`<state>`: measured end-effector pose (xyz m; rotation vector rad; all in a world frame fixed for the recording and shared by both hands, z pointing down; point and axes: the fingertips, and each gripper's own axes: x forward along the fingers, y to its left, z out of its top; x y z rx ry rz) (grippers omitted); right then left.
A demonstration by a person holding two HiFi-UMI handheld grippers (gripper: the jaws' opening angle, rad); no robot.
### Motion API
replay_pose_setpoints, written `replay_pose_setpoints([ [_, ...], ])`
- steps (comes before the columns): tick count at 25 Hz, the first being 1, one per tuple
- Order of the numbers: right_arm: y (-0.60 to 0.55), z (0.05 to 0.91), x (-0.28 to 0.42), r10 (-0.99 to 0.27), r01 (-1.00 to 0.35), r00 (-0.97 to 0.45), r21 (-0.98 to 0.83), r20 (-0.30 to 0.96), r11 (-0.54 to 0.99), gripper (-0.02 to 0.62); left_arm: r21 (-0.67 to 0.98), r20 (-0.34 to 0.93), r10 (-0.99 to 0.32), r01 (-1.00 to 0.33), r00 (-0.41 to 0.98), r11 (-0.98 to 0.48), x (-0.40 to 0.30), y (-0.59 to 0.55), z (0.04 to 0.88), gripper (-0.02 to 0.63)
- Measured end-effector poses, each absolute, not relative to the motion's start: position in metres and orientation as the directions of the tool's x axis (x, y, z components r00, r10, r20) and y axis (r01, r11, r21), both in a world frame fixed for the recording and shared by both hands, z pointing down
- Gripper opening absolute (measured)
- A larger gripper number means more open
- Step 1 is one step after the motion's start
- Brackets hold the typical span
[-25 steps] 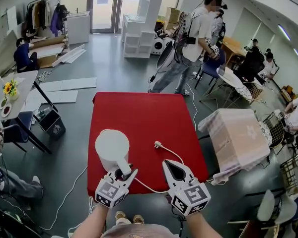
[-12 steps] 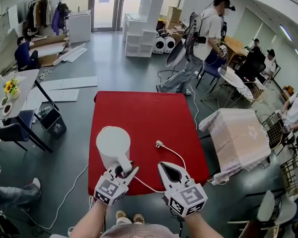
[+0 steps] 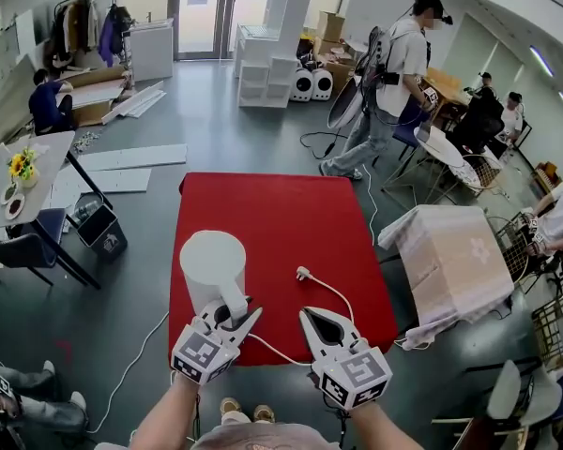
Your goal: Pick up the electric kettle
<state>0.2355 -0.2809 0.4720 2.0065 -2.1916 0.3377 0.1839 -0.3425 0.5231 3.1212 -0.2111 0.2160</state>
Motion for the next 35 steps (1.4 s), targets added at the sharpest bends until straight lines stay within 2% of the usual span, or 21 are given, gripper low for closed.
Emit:
replay_pose_setpoints([
  [17,-0.274,0.46,0.224,-0.963,-0.985,-0.164,-0.085,0.214,0.149,0.006,0.035,0.058,-0.138,-0.14,0.989,-0.99,0.162,-0.312,0.447,0.094],
  [29,-0.24,0.438,0.172,-0.919,-0.932,-0.357,-0.124,0.164,0.34,0.006,0.086,0.03,-0.307,-0.309,0.951,-0.947,0.105,-0.261,0.393,0.092],
  [35,-0.226,0.43,0.137,-0.903,-0.912,-0.406,-0.13,0.137,0.39,0.006,0.087,0.012,-0.357,-0.357,0.934,-0.93,0.069,-0.235,0.377,0.091],
])
